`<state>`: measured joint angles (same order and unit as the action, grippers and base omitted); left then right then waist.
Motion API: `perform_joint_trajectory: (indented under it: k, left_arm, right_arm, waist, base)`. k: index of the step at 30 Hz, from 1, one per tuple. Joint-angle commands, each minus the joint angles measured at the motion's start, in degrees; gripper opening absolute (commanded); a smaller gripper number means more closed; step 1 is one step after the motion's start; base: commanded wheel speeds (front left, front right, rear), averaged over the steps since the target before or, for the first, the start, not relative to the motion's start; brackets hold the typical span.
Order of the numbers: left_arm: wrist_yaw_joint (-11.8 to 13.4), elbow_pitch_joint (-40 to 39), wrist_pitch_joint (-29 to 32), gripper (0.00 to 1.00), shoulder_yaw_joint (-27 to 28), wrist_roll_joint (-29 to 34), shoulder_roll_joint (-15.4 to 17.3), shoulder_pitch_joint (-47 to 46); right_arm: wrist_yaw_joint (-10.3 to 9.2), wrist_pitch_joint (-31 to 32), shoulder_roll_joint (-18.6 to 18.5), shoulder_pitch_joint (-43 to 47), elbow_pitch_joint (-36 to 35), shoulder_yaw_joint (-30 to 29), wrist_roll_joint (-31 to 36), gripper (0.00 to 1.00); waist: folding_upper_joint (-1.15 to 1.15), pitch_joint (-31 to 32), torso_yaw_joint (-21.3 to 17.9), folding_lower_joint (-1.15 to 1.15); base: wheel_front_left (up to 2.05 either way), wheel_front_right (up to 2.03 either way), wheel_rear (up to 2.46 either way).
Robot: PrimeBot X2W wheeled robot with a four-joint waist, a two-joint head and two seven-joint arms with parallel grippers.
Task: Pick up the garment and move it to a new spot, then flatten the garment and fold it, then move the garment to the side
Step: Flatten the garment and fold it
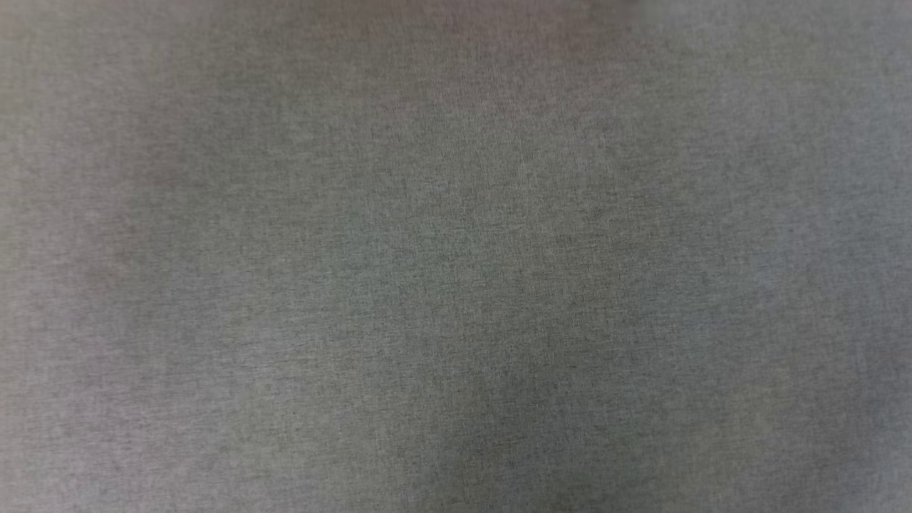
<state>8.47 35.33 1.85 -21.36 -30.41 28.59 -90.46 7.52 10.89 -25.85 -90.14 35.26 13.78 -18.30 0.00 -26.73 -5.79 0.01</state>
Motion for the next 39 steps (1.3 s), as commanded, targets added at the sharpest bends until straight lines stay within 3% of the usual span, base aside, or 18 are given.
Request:
perform_joint_trajectory:
  k: [1,7,20,25,33,39]
  left_arm:
    - [-0.3,0.6,0.0,0.0,-0.1,0.3,0.3,-0.1]
    - [-1.0,2.2,-0.2,0.0,0.0,-0.8,-0.4,-1.3]
    - [-4.8,8.7,-5.3,0.0,0.8,-5.7,-4.6,6.5]
    - [-6.8,10.6,-8.1,0.0,1.4,-8.4,-6.4,13.4]
    - [-9.3,10.6,-13.5,0.0,3.2,-12.7,-7.6,31.1]
    - [-8.3,5.9,-15.7,0.0,4.6,-14.1,-6.1,46.7]
  right_arm:
    - [-0.06,-0.5,-0.3,-0.5,0.7,0.4,-0.2,0.0]
    - [-0.06,-2.3,0.1,-3.2,4.0,3.4,-2.9,0.0]
    - [-0.06,-4.2,2.8,2.7,8.8,10.0,-10.4,0.0]
    - [-0.06,-3.9,2.4,8.9,8.5,12.7,-13.8,0.0]
    - [-0.06,-4.8,0.3,26.0,5.2,16.5,-20.6,0.0]
    - [-0.05,-6.7,-1.8,40.1,-0.9,18.2,-24.1,0.0]
  waist:
    - [0.0,-0.9,-0.2,-0.01]
    - [0.0,-4.2,-0.4,-0.01]
    - [0.0,-5.8,0.7,-0.01]
    - [0.0,-3.2,1.6,-0.01]
    - [0.0,5.0,2.7,-0.01]
    - [0.0,10.1,2.3,-0.01]
  base:
    - [0.0,0.0,0.0]
    - [0.0,0.0,0.0]
    - [0.0,0.0,0.0]
    - [0.0,0.0,0.0]
    - [0.0,0.0,0.0]
    - [0.0,0.0,0.0]
